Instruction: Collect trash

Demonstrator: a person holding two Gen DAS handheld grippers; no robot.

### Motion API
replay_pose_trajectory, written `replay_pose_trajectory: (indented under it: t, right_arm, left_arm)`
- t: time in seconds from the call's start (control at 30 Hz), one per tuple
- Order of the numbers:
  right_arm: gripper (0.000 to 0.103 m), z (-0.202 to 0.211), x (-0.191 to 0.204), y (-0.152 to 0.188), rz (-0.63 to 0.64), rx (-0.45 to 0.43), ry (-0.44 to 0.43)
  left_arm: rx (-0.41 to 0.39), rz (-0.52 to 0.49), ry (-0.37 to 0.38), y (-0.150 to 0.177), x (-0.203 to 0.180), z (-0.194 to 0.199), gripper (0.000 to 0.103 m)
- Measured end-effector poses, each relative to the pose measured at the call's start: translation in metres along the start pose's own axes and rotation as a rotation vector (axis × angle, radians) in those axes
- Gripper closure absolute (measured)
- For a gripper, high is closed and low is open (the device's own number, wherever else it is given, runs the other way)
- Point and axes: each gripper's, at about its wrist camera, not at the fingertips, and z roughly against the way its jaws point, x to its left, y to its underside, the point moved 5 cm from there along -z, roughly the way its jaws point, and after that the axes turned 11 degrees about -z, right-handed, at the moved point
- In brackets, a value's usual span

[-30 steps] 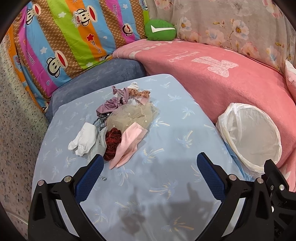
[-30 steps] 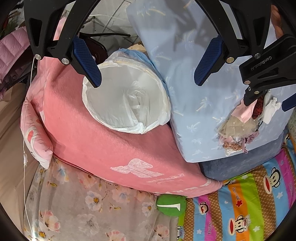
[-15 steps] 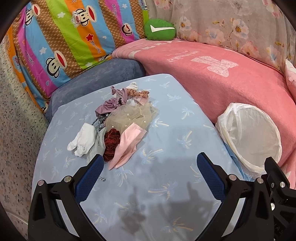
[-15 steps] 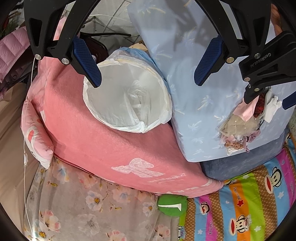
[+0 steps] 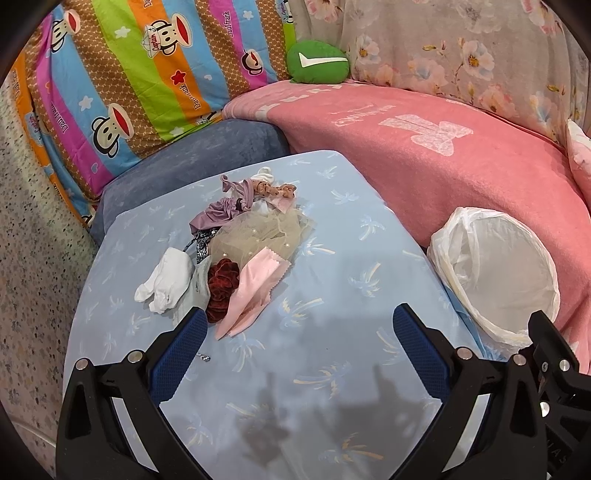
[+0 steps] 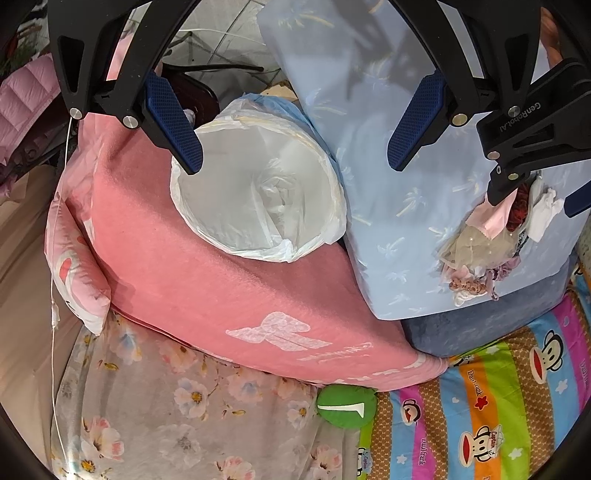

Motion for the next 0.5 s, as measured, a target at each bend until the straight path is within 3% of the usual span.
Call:
replay_pose_trajectory:
  t: [0.5]
  right_arm:
    - [0.006, 0.0034, 0.0005, -0.0022, 0.006, -0.002, 0.002]
  left_arm:
    - [0.001, 0.0, 0.0, 0.0004, -0.0001, -0.0001, 0.007]
